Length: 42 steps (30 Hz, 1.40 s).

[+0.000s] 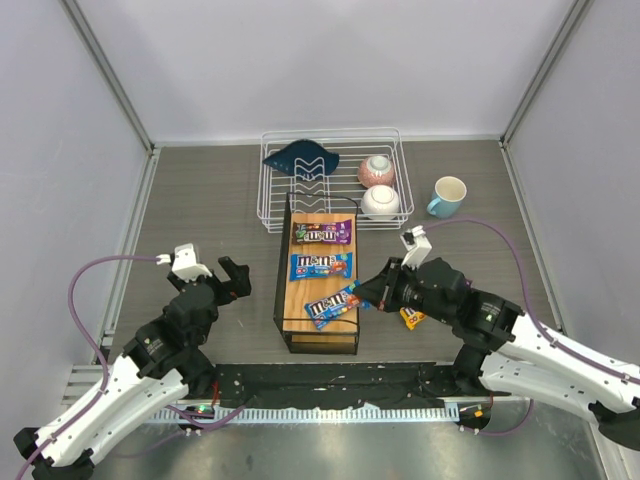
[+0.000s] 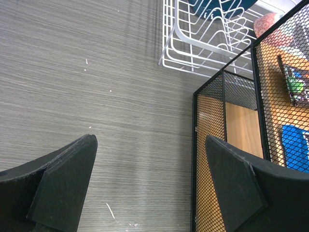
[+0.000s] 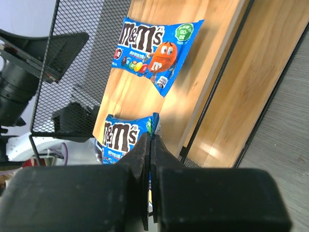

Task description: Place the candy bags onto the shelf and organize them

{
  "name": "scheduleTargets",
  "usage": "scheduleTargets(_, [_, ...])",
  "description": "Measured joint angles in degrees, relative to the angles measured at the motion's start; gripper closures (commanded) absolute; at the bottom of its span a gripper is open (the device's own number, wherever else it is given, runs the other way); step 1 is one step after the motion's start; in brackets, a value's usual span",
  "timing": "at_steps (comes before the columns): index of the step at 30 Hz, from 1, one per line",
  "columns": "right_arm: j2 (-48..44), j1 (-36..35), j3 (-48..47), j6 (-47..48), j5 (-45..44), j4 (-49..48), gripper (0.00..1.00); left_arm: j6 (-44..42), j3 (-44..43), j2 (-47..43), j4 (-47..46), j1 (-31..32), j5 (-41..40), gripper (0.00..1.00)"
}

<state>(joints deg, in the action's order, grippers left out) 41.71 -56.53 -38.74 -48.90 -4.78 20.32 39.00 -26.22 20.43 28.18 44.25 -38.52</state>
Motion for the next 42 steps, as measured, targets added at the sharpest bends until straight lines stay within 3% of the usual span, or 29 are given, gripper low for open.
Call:
scheduleTargets(12, [-5.86, -1.03, 5.16, -8.79, -7.19, -1.49, 0.99, 0.0, 0.0, 0.2, 0.0, 0.0, -0.02, 0.0])
scheduleTargets(25, [-4.74, -13.94, 5.16, -14.27, -22.62, -3.39, 0.99, 0.02, 0.0, -0.15, 0.02, 0.0, -0.04, 0.0])
scheduleTargets(35, [0.94, -28.52, 5.16, -19.91, -40.5, -4.02, 0.99, 0.02, 0.0, -0.81, 0.07, 0.02, -0.46, 0.0])
scheduleTargets(42, [1.68, -31.17, 5.16, -24.15, -49.03, -3.98, 0.99, 0.04, 0.0, -0.81, 0.07, 0.04, -0.46, 0.0])
